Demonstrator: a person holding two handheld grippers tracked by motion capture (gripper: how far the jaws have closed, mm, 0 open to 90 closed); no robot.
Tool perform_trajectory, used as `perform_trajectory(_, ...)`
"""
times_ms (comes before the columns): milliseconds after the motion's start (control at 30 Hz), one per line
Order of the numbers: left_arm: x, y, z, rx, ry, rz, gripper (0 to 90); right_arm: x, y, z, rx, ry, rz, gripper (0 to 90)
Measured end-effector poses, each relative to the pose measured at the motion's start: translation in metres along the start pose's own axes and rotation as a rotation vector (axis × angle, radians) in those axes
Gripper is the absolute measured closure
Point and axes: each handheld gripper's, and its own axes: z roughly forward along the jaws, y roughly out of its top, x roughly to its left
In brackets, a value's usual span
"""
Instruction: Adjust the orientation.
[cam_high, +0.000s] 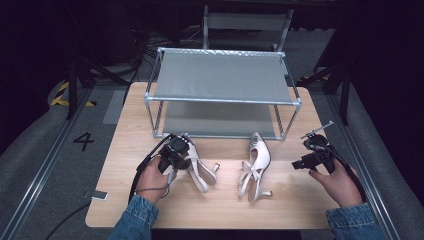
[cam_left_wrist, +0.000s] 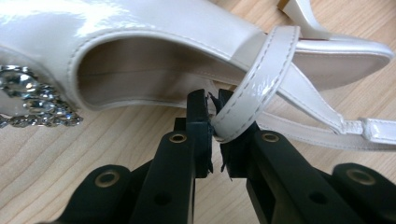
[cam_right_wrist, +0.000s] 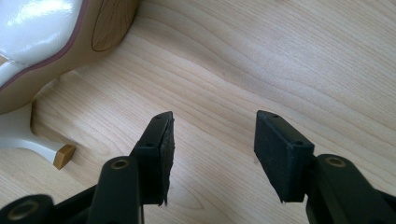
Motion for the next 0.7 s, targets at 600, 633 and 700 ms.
perform_trajectory(600,-0.017,0.003,-0.033,0.02,0.01,0.053,84.3,0.0,0.0,0.001,-0.001,0.005,0.002,47.4)
perform_trajectory(633,-0.017,0.003,-0.035,0.018,0.01,0.059,84.3,0.0,0.0,0.001,0.0,0.005,0.003,47.4)
perform_trajectory(700,-0.016,0.002,-0.038,0.028,0.009,0.058,84.3,-0.001,-0.001,0.001,0.0,0.007,0.003,47.4)
